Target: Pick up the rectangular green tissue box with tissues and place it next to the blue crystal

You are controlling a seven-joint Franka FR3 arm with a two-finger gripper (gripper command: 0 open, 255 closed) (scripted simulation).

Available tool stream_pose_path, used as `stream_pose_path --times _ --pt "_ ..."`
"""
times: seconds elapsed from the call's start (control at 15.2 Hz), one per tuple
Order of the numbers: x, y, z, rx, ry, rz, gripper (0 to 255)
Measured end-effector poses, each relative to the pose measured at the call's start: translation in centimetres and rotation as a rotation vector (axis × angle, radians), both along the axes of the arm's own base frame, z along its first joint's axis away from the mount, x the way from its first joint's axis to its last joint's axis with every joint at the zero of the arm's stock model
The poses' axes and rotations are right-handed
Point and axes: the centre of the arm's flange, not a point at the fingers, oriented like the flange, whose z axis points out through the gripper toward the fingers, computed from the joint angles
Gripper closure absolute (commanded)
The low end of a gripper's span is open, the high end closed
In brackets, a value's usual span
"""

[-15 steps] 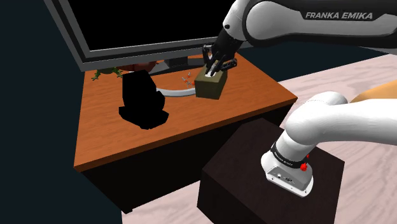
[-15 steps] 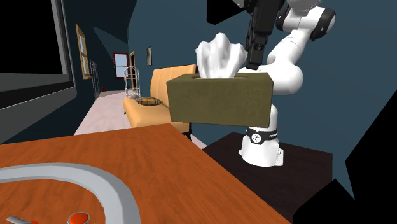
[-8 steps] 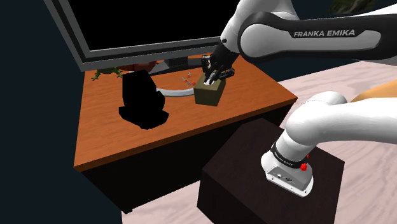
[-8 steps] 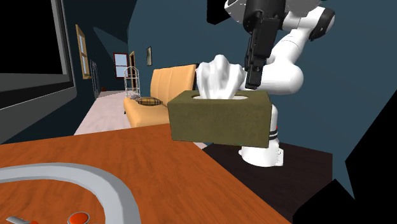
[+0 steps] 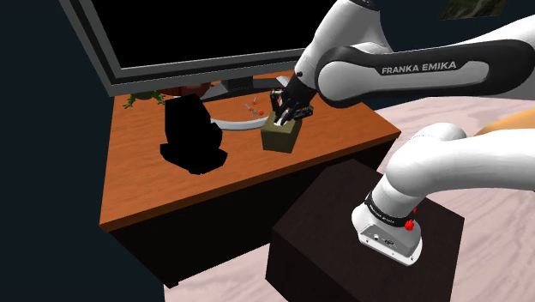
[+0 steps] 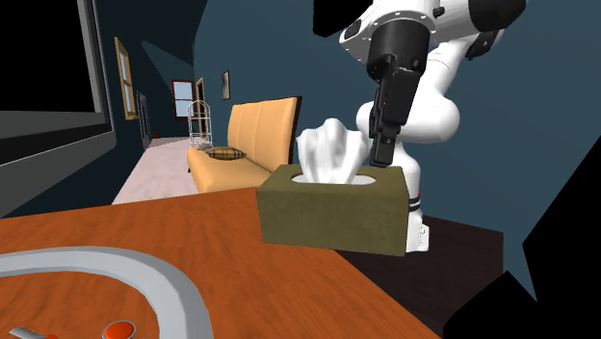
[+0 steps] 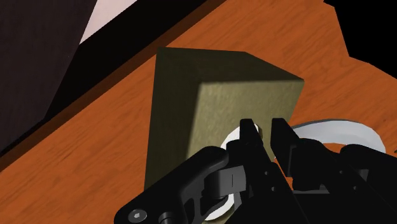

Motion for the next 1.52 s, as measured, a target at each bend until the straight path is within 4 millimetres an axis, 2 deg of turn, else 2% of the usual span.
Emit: stream_pose_path --times 0.86,1.32,1.39,1.52 --pt "0.1 0.0 -6.9 0.0 0.0 0.0 255" --pt "0.0 0.0 -7.4 0.0 -0.001 0.0 255" --pt "0.0 0.0 -7.4 0.0 -0.001 0.0 0" --pt "0.0 0.0 -7.4 0.0 -0.001 0.0 0"
